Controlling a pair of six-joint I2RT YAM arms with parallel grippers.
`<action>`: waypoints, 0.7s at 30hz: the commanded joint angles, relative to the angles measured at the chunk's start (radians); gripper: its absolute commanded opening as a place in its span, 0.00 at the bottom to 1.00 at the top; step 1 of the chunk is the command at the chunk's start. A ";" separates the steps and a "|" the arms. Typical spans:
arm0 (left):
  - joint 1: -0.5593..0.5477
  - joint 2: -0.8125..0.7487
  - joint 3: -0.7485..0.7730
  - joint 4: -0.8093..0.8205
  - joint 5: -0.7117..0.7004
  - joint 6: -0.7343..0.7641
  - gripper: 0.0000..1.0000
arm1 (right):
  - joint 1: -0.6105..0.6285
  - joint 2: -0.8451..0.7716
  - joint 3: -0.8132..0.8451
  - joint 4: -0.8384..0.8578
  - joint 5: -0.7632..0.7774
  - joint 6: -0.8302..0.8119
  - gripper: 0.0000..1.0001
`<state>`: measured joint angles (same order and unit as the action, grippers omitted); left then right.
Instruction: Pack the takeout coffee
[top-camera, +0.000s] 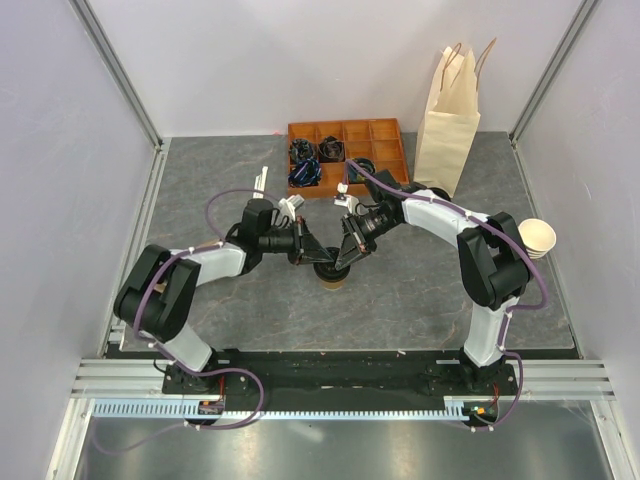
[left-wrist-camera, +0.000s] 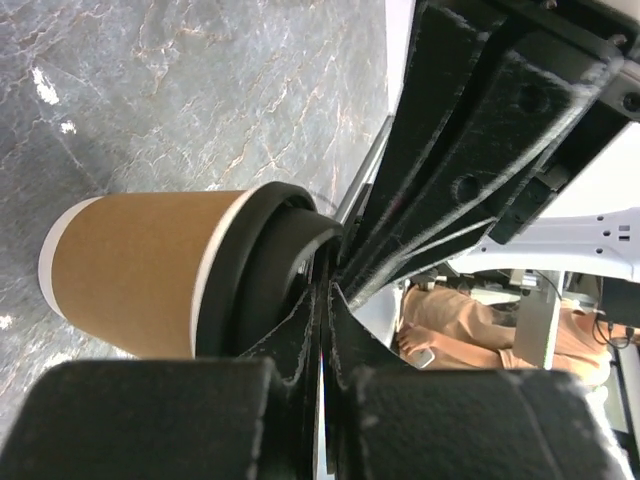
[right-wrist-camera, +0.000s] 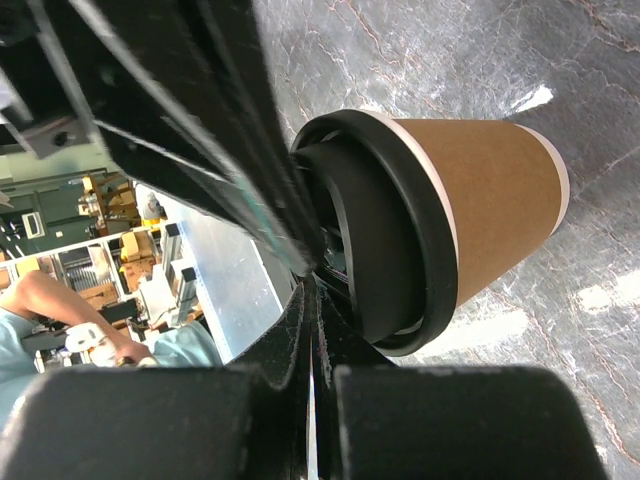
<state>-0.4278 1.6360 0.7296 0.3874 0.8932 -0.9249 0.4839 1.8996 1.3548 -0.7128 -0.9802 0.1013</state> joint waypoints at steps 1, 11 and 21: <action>0.008 -0.140 0.034 -0.057 -0.020 0.098 0.02 | -0.004 0.039 -0.014 -0.007 0.156 -0.066 0.00; -0.141 -0.410 0.277 -0.746 -0.451 0.777 0.36 | -0.004 0.026 0.010 -0.016 0.158 -0.052 0.00; -0.373 -0.364 0.337 -0.811 -0.798 1.113 0.39 | -0.004 0.033 0.009 -0.016 0.161 -0.041 0.00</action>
<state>-0.7502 1.2434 1.0145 -0.3729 0.2794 -0.0227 0.4820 1.8992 1.3624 -0.7269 -0.9726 0.1024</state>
